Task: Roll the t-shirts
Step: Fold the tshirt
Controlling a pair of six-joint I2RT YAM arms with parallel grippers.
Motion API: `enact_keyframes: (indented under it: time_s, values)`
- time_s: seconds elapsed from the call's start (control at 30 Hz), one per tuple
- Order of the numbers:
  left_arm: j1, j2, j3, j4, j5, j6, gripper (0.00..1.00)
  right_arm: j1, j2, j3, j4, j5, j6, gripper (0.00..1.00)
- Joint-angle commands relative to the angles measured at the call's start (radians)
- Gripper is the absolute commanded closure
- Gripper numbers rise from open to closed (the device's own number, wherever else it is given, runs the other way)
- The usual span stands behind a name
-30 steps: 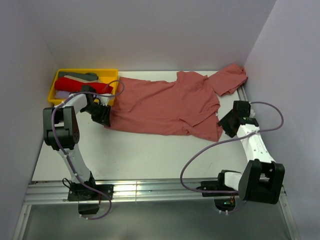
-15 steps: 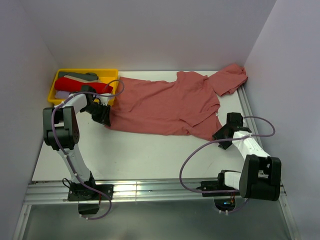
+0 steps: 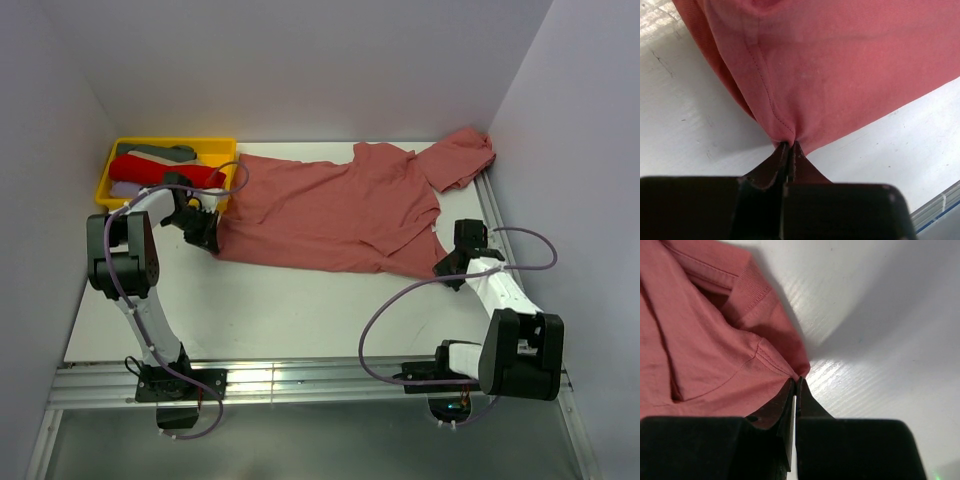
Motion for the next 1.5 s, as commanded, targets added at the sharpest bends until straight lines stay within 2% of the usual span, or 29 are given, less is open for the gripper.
enact_keyframes:
  time_s: [0.0, 0.2, 0.37, 0.73, 0.93, 1.0, 1.1, 1.2, 1.33, 1.47]
  values:
    - [0.004, -0.013, -0.01, -0.004, 0.015, 0.009, 1.0, 0.007, -0.054, 0.08, -0.106, 0.114, -0.031, 1.0]
    - [0.006, -0.067, -0.031, -0.046, -0.051, 0.044, 1.0, 0.007, -0.169, 0.155, -0.261, 0.128, -0.072, 1.0]
    - [0.023, -0.12, -0.057, -0.087, -0.089, 0.089, 1.0, 0.01, -0.194, 0.197, -0.327, 0.099, -0.092, 1.0]
    - [0.063, -0.24, -0.148, -0.159, -0.126, 0.151, 1.0, 0.047, -0.354, 0.177, -0.466, 0.064, -0.064, 1.0]
    - [0.072, -0.304, -0.197, -0.187, -0.145, 0.181, 1.0, 0.153, -0.41, 0.148, -0.533, 0.094, 0.02, 1.0]
    - [0.073, -0.318, -0.217, -0.196, -0.145, 0.193, 1.0, 0.225, -0.43, 0.126, -0.536, 0.099, 0.066, 1.0]
    - [0.073, -0.324, -0.238, -0.188, -0.148, 0.204, 1.0, 0.274, -0.462, 0.036, -0.523, 0.1, 0.106, 0.98]
    - [0.073, -0.314, -0.254, -0.175, -0.155, 0.204, 1.0, 0.3, -0.483, 0.002, -0.515, 0.094, 0.141, 0.93]
    - [0.073, -0.303, -0.26, -0.172, -0.146, 0.211, 0.99, 0.332, -0.487, 0.034, -0.567, 0.143, 0.16, 0.72]
    - [0.072, -0.295, -0.271, -0.159, -0.148, 0.208, 0.92, 0.334, -0.522, 0.066, -0.627, 0.192, 0.189, 0.61]
